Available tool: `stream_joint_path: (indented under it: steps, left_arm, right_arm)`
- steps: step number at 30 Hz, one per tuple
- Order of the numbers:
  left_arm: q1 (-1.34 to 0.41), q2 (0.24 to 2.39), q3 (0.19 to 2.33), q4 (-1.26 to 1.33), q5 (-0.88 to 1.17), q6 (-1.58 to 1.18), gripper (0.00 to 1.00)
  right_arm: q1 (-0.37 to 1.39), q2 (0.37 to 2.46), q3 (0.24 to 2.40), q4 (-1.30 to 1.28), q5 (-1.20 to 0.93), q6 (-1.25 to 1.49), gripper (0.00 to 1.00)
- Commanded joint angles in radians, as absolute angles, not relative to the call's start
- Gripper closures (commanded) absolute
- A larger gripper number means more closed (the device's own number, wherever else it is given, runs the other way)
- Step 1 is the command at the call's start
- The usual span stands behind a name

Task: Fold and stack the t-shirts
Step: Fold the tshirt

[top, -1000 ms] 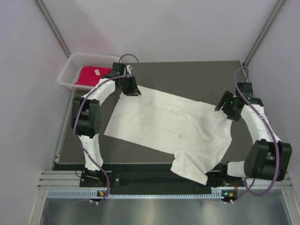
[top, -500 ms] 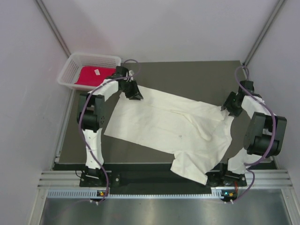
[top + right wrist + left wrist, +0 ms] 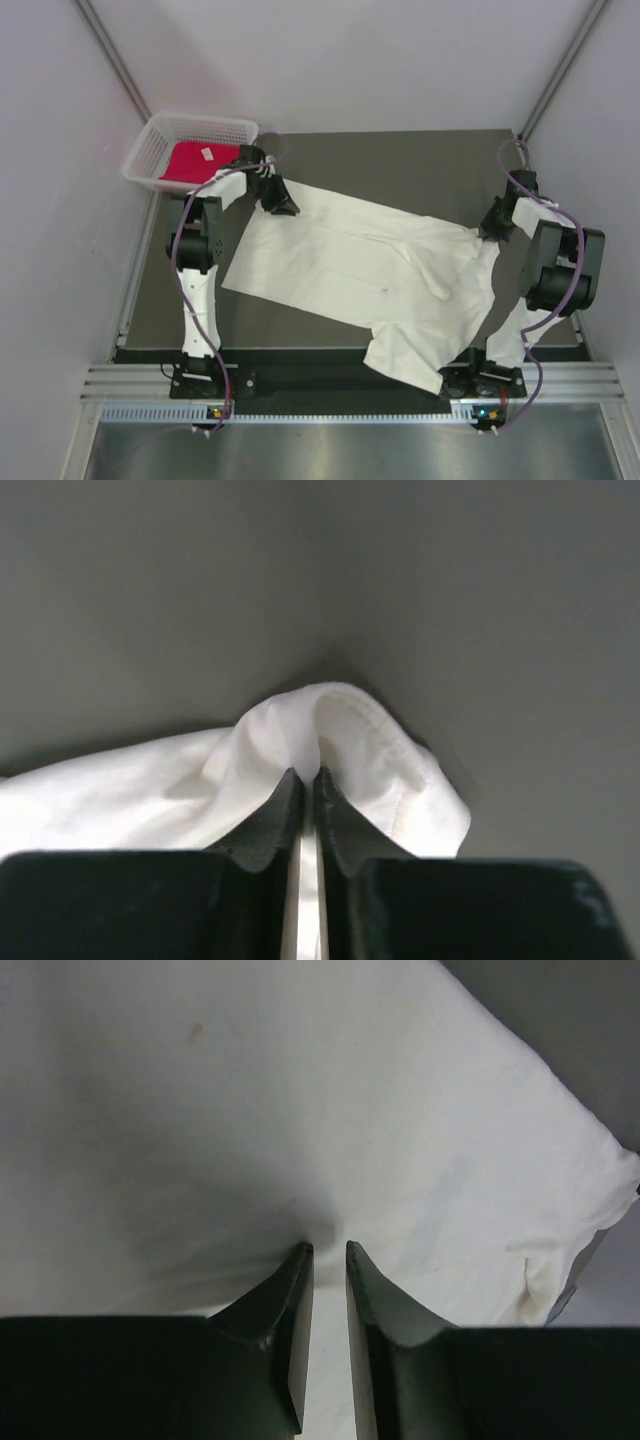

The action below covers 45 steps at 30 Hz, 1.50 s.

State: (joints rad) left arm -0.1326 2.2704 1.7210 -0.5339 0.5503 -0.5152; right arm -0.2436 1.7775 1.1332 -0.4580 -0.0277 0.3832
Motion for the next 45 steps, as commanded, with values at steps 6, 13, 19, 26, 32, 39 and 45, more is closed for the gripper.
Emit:
stream_joint_path:
  steps: [6,13,19,26,32,39,45]
  left_arm:
    - [-0.124,2.249,1.733,-0.575,0.514,-0.500,0.75]
    - [-0.126,2.137,1.701,-0.620,0.479,-0.460,0.75]
    - [-0.127,1.970,1.603,-0.631,0.474,-0.462,0.75]
    - [-0.150,1.787,1.393,-0.623,0.457,-0.471,0.75]
    - [-0.152,1.666,1.293,-0.621,0.452,-0.462,0.74]
    - [-0.190,1.566,1.232,-0.568,0.514,-0.491,0.71]
    - [-0.241,1.470,1.138,-0.545,0.508,-0.537,0.72]
  right_arm:
    - [-0.264,1.790,1.181,-0.452,0.067,0.433,1.00]
    - [-0.264,1.773,1.177,-0.476,0.121,0.460,1.00]
    - [-0.264,1.787,1.163,-0.440,0.143,0.456,1.00]
    - [-0.261,1.836,1.215,-0.449,0.146,0.469,1.00]
    - [-0.262,1.812,1.265,-0.567,0.219,0.442,0.70]
    - [-0.218,1.675,1.278,-0.686,0.293,0.399,0.34]
    - [-0.097,1.497,1.208,-0.775,0.327,0.345,0.31]
